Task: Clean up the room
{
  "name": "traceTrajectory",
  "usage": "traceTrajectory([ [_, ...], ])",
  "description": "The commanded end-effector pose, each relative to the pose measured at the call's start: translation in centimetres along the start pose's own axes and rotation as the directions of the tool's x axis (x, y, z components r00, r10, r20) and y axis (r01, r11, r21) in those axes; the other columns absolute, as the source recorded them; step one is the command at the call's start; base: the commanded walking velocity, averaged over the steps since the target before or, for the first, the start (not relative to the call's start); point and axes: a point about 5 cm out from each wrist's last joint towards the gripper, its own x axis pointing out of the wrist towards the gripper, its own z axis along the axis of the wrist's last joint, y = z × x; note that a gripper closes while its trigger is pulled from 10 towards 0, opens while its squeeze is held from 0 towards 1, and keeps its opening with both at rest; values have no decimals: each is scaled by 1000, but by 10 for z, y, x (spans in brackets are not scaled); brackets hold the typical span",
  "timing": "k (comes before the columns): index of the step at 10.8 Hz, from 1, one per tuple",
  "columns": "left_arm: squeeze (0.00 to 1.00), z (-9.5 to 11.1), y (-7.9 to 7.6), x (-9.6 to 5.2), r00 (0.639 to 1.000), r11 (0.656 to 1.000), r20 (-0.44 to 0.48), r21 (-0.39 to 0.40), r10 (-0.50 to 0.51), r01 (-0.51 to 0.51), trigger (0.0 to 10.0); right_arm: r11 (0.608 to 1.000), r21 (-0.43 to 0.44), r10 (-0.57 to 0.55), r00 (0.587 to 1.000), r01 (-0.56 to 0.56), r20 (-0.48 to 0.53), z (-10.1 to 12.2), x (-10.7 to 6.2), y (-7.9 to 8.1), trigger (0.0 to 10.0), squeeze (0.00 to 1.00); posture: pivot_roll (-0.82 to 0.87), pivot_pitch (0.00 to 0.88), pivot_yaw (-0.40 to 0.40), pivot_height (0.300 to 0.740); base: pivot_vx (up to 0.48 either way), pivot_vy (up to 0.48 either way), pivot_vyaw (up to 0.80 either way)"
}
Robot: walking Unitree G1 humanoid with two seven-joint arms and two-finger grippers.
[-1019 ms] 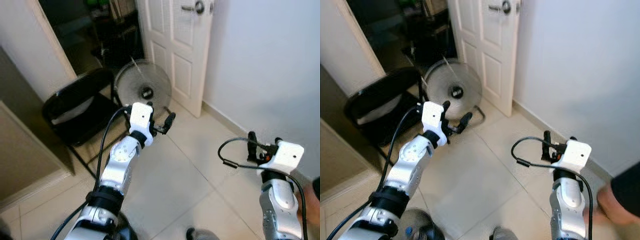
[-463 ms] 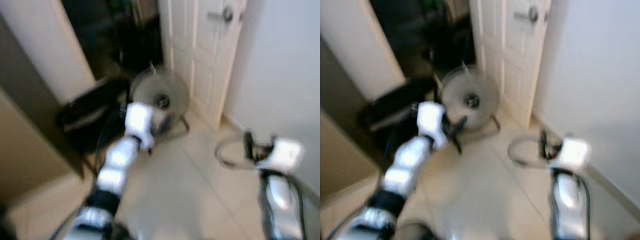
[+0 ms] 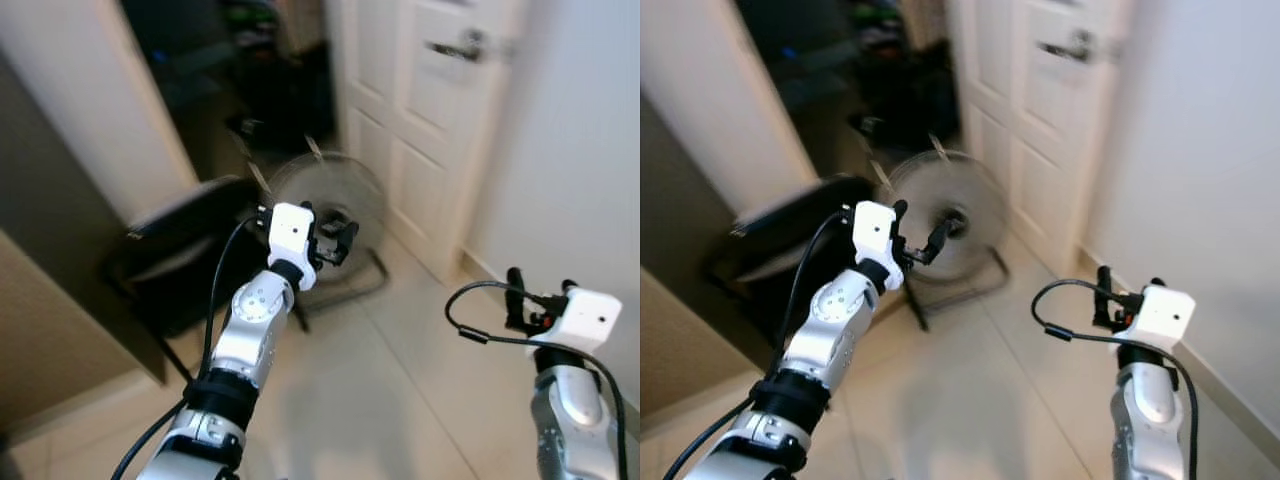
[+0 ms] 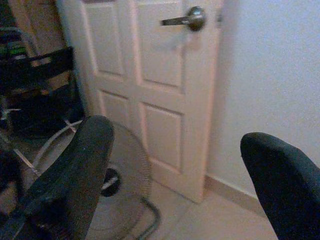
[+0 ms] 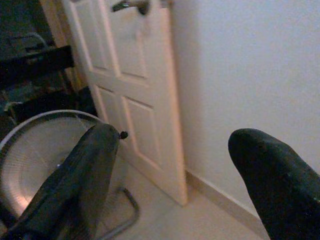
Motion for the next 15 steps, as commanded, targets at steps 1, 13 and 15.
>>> traceTrajectory([
  [1,0,-4,10,-4,999,1000,-25,5,27,-27,10000,1000,6,19,1000,-19,18,3,1,8,10000,0,-196,0,118,740,379,296,0],
  [13,0,-33,23,22,904,991,-411,5,121,-130,10000,997,74,21,977,-5,-213,-39,5,5,10000,0,-229,0,129,740,187,151,0],
  [15,0,-87,-1,-10,773,996,-631,92,70,-16,10000,998,49,-13,840,47,-543,-93,-11,-5,10000,0,-257,0,139,740,0,0,0],
])
